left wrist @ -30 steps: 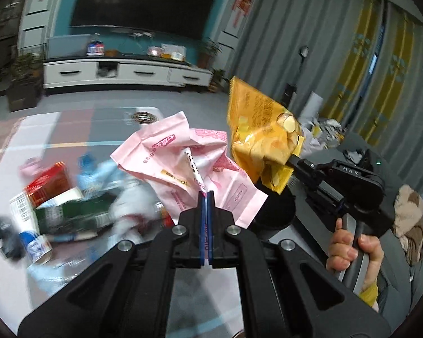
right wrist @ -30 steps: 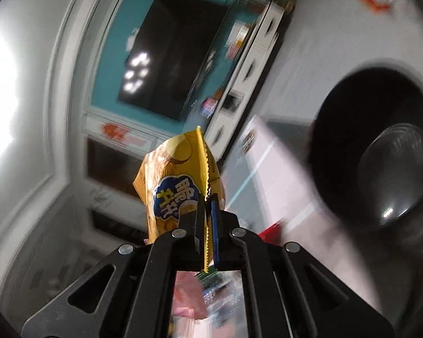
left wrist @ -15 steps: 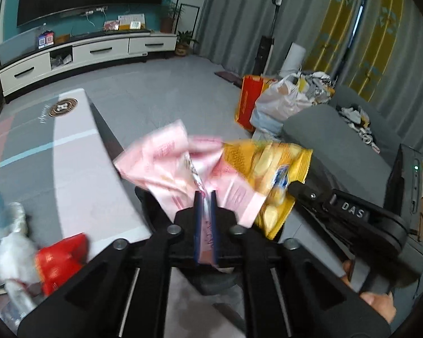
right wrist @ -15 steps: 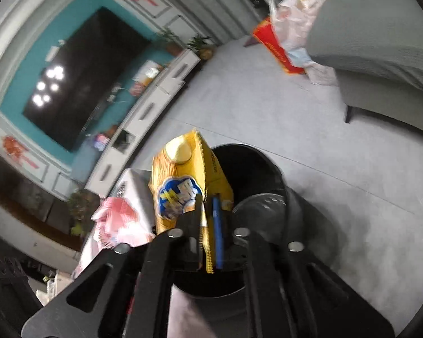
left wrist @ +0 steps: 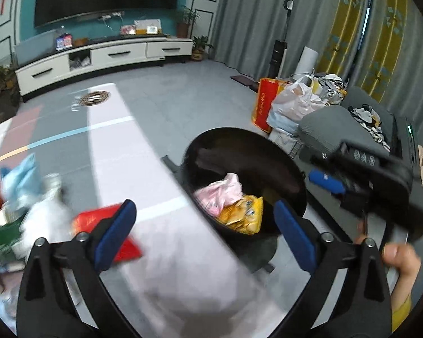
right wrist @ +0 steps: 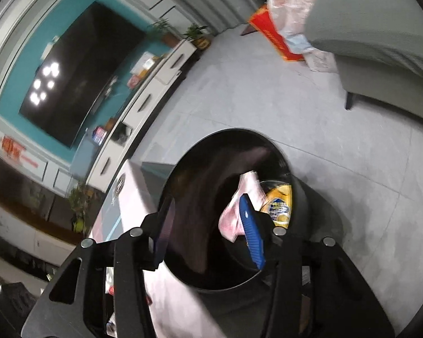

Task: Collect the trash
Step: 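Carry both items to the black bin and open both tools to drop them, then grasp the red packet with the right tool while the left tool grasps the green bag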

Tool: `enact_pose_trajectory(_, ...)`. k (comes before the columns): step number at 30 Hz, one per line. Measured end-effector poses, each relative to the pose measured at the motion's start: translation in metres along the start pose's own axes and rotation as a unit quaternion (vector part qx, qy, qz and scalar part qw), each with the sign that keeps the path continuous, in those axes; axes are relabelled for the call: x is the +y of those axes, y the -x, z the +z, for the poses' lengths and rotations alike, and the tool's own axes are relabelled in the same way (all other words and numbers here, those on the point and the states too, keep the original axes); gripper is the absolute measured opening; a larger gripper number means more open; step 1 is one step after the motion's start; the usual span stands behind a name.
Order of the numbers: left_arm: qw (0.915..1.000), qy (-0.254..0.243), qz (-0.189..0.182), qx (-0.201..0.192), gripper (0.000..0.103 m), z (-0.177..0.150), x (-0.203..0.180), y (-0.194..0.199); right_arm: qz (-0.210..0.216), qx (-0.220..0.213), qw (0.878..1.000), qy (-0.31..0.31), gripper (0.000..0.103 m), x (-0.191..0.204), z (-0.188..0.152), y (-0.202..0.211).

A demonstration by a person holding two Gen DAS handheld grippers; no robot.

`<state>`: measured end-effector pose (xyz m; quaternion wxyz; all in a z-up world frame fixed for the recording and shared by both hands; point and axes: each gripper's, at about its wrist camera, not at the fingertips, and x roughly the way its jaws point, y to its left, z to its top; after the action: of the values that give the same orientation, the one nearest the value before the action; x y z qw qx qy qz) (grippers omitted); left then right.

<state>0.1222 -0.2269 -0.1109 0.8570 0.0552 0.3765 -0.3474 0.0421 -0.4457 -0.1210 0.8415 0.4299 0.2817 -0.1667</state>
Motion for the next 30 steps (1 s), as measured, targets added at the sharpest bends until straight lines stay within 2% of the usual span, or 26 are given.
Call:
enact_pose_trajectory(5, 0.9997, 0.005, 0.019, -0.012, 0.100, -0.029, 0.031, 0.044, 0.016, 0.026, 0.995, 0.098, 0.054, 0.053, -0.029, -0.005)
enact_pose_trajectory(8, 0.9984, 0.025, 0.032, -0.040, 0.100, -0.039, 0.061, 0.073, 0.048, 0.045, 0.985, 0.160, 0.055, 0.085, -0.054, -0.008)
enact_pose_trajectory(11, 0.9922, 0.063, 0.076, -0.077, 0.100, -0.053, 0.103, 0.104, 0.070, 0.062, 0.972, 0.215, 0.063, 0.113, -0.078, -0.013)
enact_pose_trajectory(14, 0.9845, 0.100, 0.114, -0.087, 0.100, -0.057, 0.145, 0.126, 0.083, 0.097, 0.961, 0.246, 0.064, 0.130, -0.097, -0.030)
enact_pose_trajectory(18, 0.9739, 0.145, 0.146, -0.095, 0.100, -0.065, 0.191, 0.145, 0.077, 0.121, 0.955, 0.258, 0.063, 0.146, -0.112, -0.049)
enact_pose_trajectory(21, 0.9698, 0.185, 0.135, -0.084, 0.100, -0.074, 0.218, 0.146, 0.076, 0.139, 0.957, 0.241, 0.064, 0.152, -0.120, -0.063)
enact_pose_trajectory(24, 0.9672, 0.199, 0.137, -0.077, 0.100, -0.077, 0.230, 0.140, 0.063, 0.153, 0.961, 0.222, 0.064, 0.154, -0.126, -0.079)
enact_pose_trajectory(27, 0.9720, 0.188, 0.123, -0.069, 0.100, -0.080, 0.230, 0.133, 0.059, 0.160, 0.966, 0.196, 0.064, 0.154, -0.125, -0.093)
enact_pose_trajectory(30, 0.9780, 0.152, 0.126, -0.068, 0.100, -0.074, 0.223, 0.123, 0.064, 0.176, 0.967, 0.175, 0.064, 0.153, -0.126, -0.105)
